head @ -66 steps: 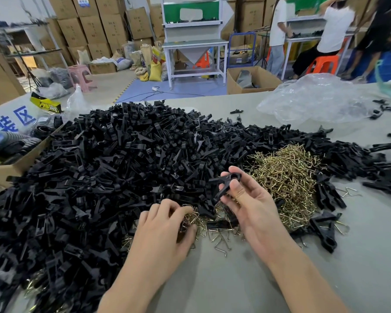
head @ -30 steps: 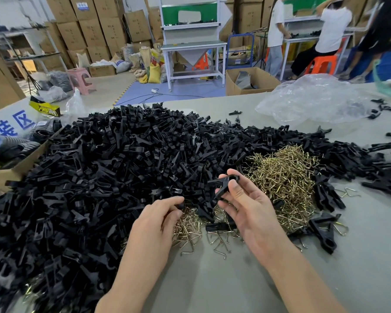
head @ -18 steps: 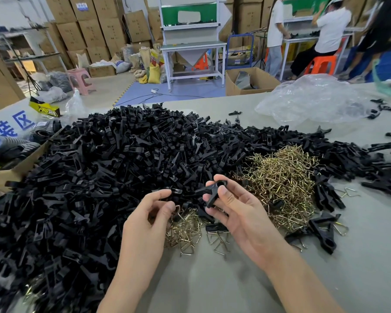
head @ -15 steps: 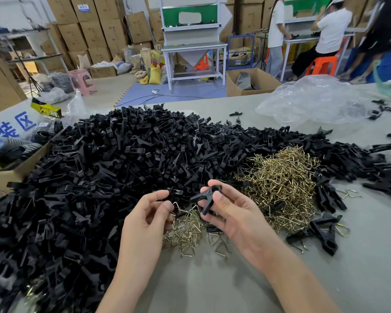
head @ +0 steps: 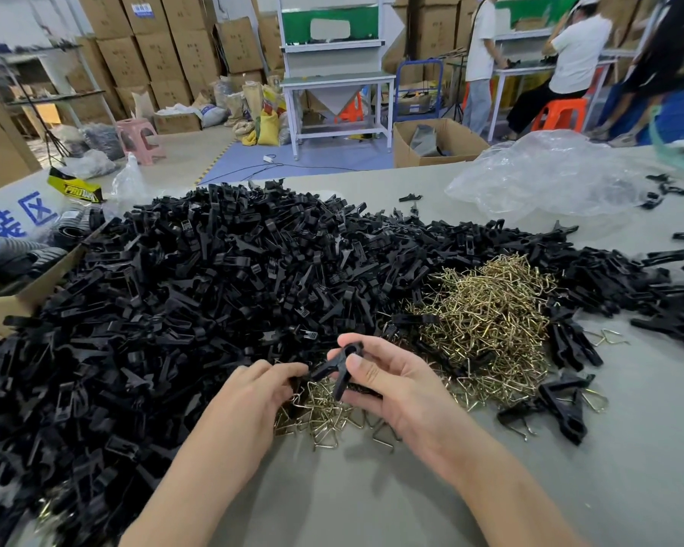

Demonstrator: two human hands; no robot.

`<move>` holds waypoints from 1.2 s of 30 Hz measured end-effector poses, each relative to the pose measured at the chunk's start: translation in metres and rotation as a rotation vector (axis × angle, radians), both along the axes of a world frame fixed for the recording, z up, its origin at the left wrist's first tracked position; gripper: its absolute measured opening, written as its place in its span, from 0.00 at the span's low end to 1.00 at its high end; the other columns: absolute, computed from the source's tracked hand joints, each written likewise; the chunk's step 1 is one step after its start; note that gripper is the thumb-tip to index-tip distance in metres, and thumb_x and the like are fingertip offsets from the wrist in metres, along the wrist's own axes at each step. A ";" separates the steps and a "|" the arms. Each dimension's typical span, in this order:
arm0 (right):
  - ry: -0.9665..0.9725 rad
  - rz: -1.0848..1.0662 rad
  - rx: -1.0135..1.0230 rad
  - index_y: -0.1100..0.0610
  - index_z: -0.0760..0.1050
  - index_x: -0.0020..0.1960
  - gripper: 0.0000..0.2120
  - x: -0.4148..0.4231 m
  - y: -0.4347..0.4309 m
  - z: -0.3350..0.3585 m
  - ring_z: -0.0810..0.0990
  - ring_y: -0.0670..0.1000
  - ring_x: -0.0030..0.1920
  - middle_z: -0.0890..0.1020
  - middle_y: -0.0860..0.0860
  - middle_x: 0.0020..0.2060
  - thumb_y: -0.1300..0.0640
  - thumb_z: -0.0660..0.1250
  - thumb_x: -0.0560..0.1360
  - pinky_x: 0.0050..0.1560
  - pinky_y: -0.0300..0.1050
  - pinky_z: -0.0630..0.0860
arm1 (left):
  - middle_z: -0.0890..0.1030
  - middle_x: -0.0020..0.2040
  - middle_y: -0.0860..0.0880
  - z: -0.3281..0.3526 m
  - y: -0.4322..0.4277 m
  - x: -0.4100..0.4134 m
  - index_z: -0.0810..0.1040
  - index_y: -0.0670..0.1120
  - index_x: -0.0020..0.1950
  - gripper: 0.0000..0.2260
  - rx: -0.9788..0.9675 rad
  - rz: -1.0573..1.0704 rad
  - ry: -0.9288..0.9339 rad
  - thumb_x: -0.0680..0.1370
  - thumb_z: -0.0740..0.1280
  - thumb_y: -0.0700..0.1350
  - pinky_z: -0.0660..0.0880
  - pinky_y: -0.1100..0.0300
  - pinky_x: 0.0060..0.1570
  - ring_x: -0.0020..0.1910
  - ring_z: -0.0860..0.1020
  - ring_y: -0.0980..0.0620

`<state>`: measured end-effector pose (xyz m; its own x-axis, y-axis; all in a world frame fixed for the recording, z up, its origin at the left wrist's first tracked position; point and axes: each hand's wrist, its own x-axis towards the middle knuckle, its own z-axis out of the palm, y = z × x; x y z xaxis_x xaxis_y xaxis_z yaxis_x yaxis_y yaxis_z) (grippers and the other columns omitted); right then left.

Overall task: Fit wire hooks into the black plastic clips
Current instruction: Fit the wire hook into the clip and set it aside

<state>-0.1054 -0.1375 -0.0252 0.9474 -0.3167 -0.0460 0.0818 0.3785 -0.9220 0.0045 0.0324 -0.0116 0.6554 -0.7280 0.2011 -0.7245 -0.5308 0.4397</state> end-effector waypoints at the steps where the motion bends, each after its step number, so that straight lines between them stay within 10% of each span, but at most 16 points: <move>1: 0.001 0.003 -0.008 0.48 0.82 0.60 0.19 0.000 0.000 0.000 0.81 0.51 0.62 0.84 0.52 0.59 0.48 0.75 0.70 0.58 0.47 0.80 | 0.78 0.52 0.58 0.000 0.001 0.001 0.77 0.55 0.67 0.15 -0.011 0.004 0.022 0.83 0.63 0.42 0.68 0.67 0.54 0.54 0.72 0.57; 8: 0.005 0.009 -0.049 0.48 0.82 0.59 0.15 -0.001 0.001 0.000 0.80 0.53 0.64 0.84 0.51 0.59 0.49 0.74 0.73 0.62 0.50 0.79 | 0.75 0.50 0.67 -0.008 0.006 0.004 0.77 0.58 0.65 0.14 0.025 -0.056 0.004 0.82 0.64 0.44 0.64 0.75 0.54 0.53 0.69 0.66; 18: 0.010 0.001 -0.096 0.46 0.83 0.58 0.12 -0.001 0.002 0.000 0.82 0.50 0.61 0.84 0.50 0.58 0.51 0.71 0.75 0.60 0.47 0.79 | 0.82 0.46 0.63 -0.005 -0.002 -0.002 0.83 0.58 0.51 0.12 -0.410 0.093 0.226 0.78 0.70 0.39 0.70 0.76 0.47 0.48 0.79 0.64; 26: 0.020 0.051 -0.199 0.47 0.82 0.58 0.10 -0.004 0.003 0.000 0.80 0.54 0.64 0.81 0.57 0.62 0.52 0.69 0.78 0.61 0.44 0.79 | 0.83 0.36 0.52 -0.005 -0.010 -0.008 0.84 0.62 0.49 0.12 -0.528 0.147 0.561 0.80 0.68 0.43 0.73 0.70 0.33 0.32 0.79 0.59; 32: -0.030 0.065 0.009 0.53 0.81 0.59 0.11 -0.001 0.000 -0.001 0.81 0.60 0.63 0.82 0.56 0.62 0.53 0.69 0.77 0.63 0.54 0.78 | 0.86 0.46 0.44 -0.004 -0.021 -0.012 0.86 0.46 0.50 0.11 -0.791 0.129 1.033 0.81 0.64 0.37 0.79 0.62 0.37 0.35 0.81 0.52; 36: -0.016 0.017 0.150 0.58 0.80 0.58 0.13 0.000 -0.002 0.000 0.84 0.57 0.56 0.84 0.61 0.58 0.56 0.69 0.75 0.56 0.48 0.81 | 0.84 0.36 0.47 -0.007 -0.022 -0.018 0.85 0.54 0.52 0.10 -0.669 0.115 0.813 0.81 0.66 0.42 0.76 0.67 0.35 0.33 0.80 0.56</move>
